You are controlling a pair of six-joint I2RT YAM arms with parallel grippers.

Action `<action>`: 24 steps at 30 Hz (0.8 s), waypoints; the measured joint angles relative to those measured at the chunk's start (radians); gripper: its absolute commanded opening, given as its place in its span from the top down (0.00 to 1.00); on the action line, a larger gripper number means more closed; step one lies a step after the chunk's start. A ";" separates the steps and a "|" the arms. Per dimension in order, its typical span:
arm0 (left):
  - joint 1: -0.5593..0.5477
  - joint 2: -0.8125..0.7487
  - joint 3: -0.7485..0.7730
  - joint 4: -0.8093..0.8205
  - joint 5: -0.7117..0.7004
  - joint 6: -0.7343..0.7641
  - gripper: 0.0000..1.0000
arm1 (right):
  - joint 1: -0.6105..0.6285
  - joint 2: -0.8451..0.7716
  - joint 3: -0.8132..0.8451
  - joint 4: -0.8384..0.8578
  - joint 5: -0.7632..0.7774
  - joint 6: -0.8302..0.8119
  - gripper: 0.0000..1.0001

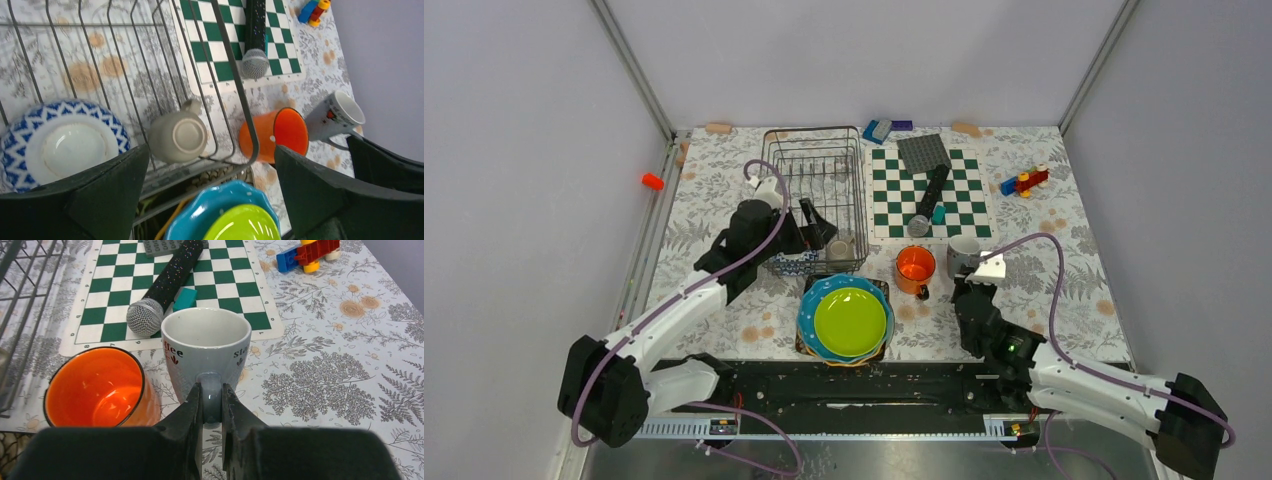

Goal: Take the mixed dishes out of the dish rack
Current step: Place the cup at the center of the board.

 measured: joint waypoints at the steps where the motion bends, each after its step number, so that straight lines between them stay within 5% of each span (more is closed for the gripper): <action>1: 0.003 -0.016 -0.019 -0.001 0.007 -0.011 0.01 | 0.000 0.006 -0.015 0.027 0.003 -0.010 1.00; 17: 0.009 -0.097 -0.070 0.026 0.020 -0.063 0.01 | 0.000 0.198 -0.142 0.296 0.006 0.011 0.98; 24: 0.009 -0.096 -0.070 0.026 0.016 -0.052 0.01 | 0.000 0.208 -0.144 0.296 0.005 0.078 0.85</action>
